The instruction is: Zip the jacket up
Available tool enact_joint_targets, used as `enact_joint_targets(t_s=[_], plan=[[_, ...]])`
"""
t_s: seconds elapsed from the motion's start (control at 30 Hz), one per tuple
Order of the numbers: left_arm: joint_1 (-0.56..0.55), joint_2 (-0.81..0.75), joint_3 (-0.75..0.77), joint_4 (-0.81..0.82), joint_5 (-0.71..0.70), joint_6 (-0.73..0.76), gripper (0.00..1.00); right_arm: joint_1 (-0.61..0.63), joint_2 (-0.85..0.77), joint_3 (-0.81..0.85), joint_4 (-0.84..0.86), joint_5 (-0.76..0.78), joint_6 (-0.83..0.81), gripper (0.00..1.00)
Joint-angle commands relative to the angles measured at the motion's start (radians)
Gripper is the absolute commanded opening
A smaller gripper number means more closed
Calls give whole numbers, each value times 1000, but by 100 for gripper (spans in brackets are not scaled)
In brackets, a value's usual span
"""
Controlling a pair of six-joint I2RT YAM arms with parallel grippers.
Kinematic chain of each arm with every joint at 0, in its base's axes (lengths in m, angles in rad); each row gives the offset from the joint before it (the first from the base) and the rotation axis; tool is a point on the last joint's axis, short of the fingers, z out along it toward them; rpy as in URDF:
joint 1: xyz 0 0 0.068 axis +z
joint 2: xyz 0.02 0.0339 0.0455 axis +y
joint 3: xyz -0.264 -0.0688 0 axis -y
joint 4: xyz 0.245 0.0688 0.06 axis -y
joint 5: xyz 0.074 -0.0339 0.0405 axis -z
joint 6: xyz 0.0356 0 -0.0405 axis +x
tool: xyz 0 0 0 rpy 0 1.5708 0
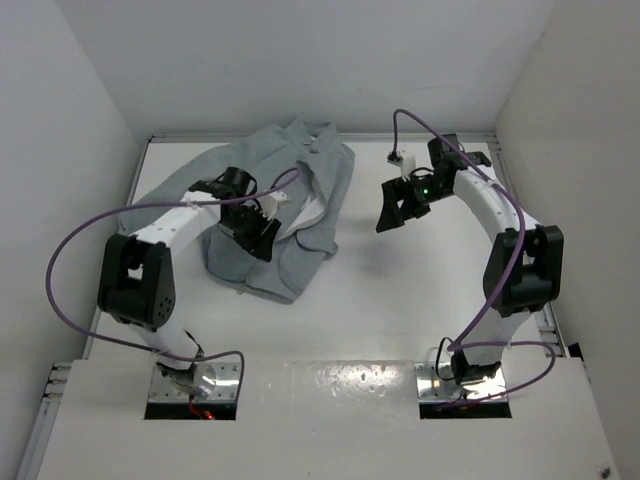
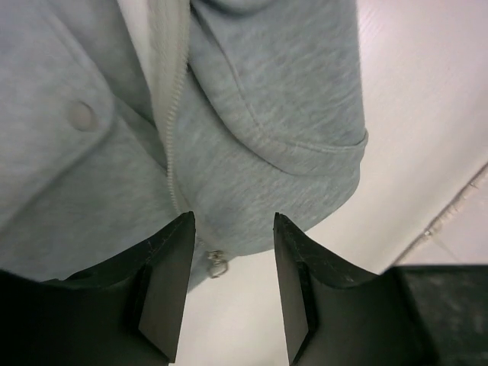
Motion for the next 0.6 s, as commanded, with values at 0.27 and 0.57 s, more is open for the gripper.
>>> enact_joint_targets(t_s=[0.27,0.57], plan=[[58,126,4,7,41,-31,51,65,-36,12,13,168,70,100],[76,224,16,-14,86,41,51,90,-59,-3,10,216,107,100]])
